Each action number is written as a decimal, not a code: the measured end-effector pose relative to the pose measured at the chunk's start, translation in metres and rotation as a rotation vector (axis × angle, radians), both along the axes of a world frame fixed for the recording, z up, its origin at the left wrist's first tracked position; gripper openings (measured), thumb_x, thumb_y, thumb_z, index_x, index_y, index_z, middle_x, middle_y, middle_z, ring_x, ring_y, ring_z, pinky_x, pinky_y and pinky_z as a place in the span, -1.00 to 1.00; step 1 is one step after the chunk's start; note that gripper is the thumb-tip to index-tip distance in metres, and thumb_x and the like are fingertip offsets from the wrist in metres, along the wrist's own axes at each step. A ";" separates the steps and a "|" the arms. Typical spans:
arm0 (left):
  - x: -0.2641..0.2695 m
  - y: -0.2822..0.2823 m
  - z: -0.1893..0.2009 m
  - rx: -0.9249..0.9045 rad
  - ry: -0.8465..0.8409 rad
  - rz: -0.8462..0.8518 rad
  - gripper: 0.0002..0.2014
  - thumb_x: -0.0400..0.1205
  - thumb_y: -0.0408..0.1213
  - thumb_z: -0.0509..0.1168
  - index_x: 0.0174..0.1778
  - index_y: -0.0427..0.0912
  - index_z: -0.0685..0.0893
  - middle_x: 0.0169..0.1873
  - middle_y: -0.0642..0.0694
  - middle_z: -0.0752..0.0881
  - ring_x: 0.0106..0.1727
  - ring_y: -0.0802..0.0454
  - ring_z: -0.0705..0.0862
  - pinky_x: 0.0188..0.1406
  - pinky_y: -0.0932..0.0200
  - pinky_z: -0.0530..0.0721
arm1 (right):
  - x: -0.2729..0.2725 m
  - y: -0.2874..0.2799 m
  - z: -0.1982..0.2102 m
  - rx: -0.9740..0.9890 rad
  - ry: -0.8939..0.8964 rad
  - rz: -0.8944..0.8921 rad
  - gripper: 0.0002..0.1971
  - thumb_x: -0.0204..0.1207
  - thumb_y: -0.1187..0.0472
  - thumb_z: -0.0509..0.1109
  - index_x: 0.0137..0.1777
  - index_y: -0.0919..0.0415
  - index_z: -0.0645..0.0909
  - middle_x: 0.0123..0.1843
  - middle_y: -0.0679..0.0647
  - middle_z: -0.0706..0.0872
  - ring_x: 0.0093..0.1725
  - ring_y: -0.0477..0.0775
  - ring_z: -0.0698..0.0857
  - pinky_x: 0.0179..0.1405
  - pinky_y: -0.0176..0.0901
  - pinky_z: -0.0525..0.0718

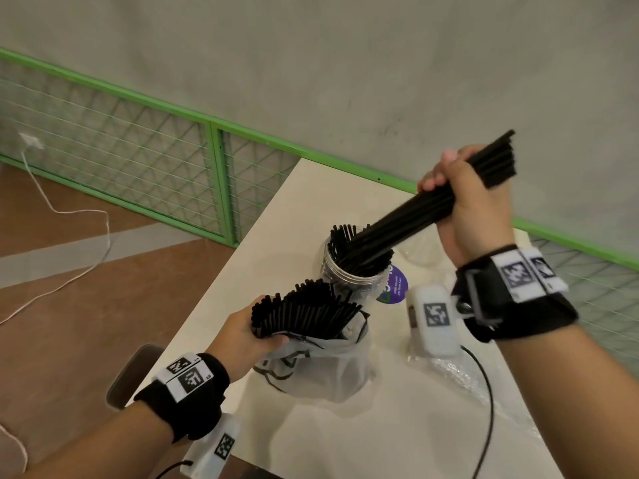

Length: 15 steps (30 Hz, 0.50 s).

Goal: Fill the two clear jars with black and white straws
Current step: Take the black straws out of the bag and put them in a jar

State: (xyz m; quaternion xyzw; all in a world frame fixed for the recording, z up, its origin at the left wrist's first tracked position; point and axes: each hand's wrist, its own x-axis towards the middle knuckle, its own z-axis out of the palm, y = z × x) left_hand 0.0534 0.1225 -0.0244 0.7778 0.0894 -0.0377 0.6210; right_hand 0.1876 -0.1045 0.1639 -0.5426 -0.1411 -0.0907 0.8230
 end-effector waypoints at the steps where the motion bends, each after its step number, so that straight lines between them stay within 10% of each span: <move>1: 0.000 0.000 0.000 -0.001 0.002 0.001 -0.72 0.39 -0.50 0.52 -0.07 -0.12 0.68 -0.09 0.01 0.75 -0.18 0.26 0.69 -0.02 0.23 0.62 | 0.010 0.006 -0.007 -0.061 0.004 -0.037 -0.68 0.48 0.37 0.33 -0.43 -0.01 0.59 -0.53 -0.01 0.54 -0.44 0.04 0.52 -0.25 -0.06 0.53; 9: 0.000 0.005 -0.002 -0.004 0.017 -0.002 -0.64 0.40 -0.46 0.53 -0.14 0.15 0.68 -0.11 0.13 0.78 -0.10 0.25 0.72 -0.04 0.30 0.62 | 0.036 0.028 -0.069 -0.476 0.227 0.005 -0.83 0.53 0.24 0.44 -0.28 0.11 0.55 -0.43 0.03 0.67 -0.31 0.00 0.68 -0.18 -0.11 0.64; 15: -0.001 0.005 0.002 0.001 0.021 0.004 -0.71 0.42 -0.48 0.50 -0.02 -0.10 0.67 -0.10 0.15 0.76 -0.12 0.31 0.70 -0.14 0.39 0.61 | 0.039 0.014 -0.089 -0.904 0.201 0.018 -0.79 0.26 0.02 0.64 -0.25 -0.03 0.65 -0.15 -0.02 0.72 -0.01 0.02 0.70 0.11 -0.01 0.65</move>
